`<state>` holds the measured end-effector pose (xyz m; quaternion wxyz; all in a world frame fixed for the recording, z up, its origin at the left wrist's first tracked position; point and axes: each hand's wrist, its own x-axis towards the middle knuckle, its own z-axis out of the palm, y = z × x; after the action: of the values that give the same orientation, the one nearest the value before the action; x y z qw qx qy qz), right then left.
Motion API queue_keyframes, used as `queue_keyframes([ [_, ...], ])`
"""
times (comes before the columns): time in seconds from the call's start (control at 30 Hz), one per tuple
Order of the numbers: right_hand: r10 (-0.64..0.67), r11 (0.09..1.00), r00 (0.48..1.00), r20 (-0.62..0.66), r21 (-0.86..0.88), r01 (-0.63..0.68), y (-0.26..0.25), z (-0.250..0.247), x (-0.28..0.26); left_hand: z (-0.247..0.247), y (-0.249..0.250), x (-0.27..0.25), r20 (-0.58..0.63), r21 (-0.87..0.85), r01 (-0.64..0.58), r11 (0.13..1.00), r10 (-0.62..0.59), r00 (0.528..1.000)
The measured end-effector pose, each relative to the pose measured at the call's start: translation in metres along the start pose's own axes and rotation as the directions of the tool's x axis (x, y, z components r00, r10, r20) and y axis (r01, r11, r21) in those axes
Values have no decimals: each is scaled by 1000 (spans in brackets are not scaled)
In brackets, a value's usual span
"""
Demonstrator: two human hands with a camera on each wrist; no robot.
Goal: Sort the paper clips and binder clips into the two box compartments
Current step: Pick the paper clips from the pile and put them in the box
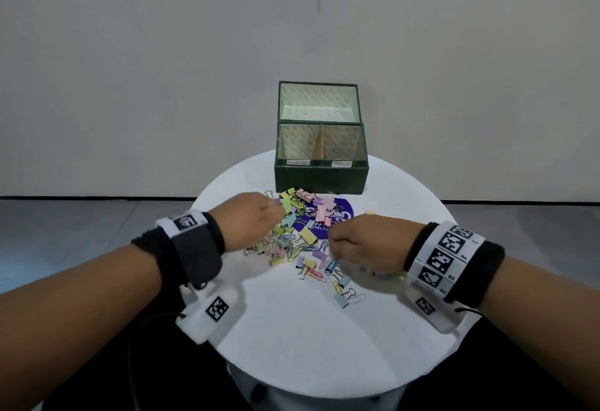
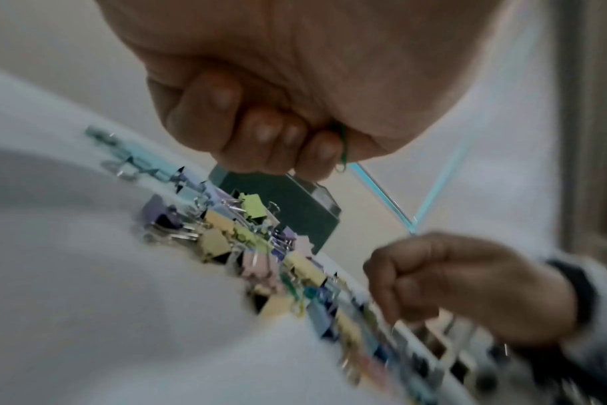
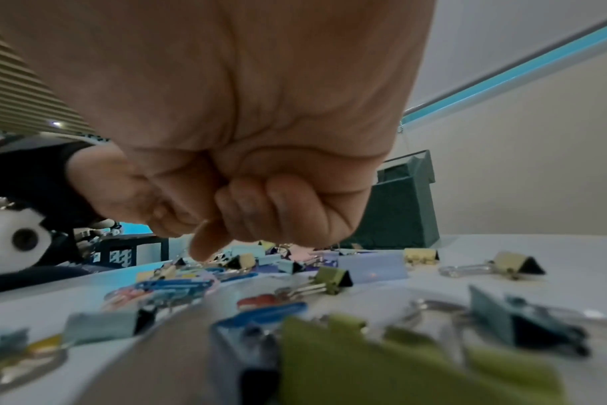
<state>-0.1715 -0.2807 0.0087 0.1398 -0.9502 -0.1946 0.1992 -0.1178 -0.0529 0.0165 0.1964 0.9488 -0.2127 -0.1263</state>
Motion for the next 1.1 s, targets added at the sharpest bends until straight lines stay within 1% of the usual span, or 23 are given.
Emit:
queue_keyframes([
  [0.03,23,999,1000,12,-35,-23,-2,2,2,-1,-3,3,-19,-113,23,993,-25,1000],
  [0.07,41,996,999,18,-86,-40,-3,5,3,-1,-6,5,3,-227,43,973,-43,999],
  [0.13,39,990,999,15,-136,-36,-4,8,6,2,-10,7,108,-470,97,877,-52,993],
  [0.17,33,991,999,16,-131,-31,-4,7,7,4,-11,8,144,-532,117,839,-47,988],
  [0.2,36,992,999,21,-119,-33,-4,6,6,4,-10,9,154,-541,116,833,-38,987],
  [0.23,45,994,998,32,-104,-42,-4,5,6,5,-8,9,141,-501,94,860,-27,990],
  [0.27,55,995,997,46,-87,-51,-3,4,6,5,-4,9,112,-403,52,914,-8,994],
  [0.3,64,996,996,58,-70,-60,-3,3,5,3,0,8,91,-245,1,969,21,996],
  [0.33,71,996,995,64,-55,-68,-3,3,5,3,5,6,95,-58,-50,997,55,994],
  [0.37,79,996,995,66,-44,-76,-2,4,4,4,8,3,115,125,-97,987,82,990],
  [0.4,85,996,994,61,-36,-83,-2,4,4,6,11,2,134,267,-128,955,95,986],
  [0.47,98,995,994,44,-30,-97,-2,5,3,12,15,-3,130,425,-161,891,116,985],
  [0.53,104,994,994,44,-33,-102,-1,5,3,17,21,-5,110,497,-193,846,159,981],
  [0.63,108,994,992,66,0,-108,0,7,5,19,27,-6,149,555,-252,793,203,968],
  [0.77,60,997,994,94,41,-65,2,7,5,18,19,-7,172,519,-259,815,197,965],
  [0.83,19,994,997,72,106,-27,6,2,5,19,14,-8,168,523,-285,803,231,958],
  [0.9,3,965,1000,25,261,-9,11,-5,5,19,9,-9,160,527,-304,794,259,953],
  [0.93,10,909,1000,10,417,-13,13,-8,6,19,5,-10,148,516,-304,801,266,953],
  [0.97,19,791,1000,4,611,-17,15,-11,8,18,2,-9,133,493,-294,819,263,956],
  [1.0,33,611,999,3,791,-22,15,-13,12,16,-1,-9,114,451,-271,850,247,962],
  [1.03,60,420,998,-2,907,-24,14,-15,15,14,-3,-7,100,383,-224,896,201,975],
  [1.07,105,299,994,-11,954,-21,14,-15,18,11,-4,-5,81,261,-142,955,125,989],
  [1.1,148,265,989,-13,964,-27,13,-15,22,8,-5,-2,72,72,-31,997,25,997],
])
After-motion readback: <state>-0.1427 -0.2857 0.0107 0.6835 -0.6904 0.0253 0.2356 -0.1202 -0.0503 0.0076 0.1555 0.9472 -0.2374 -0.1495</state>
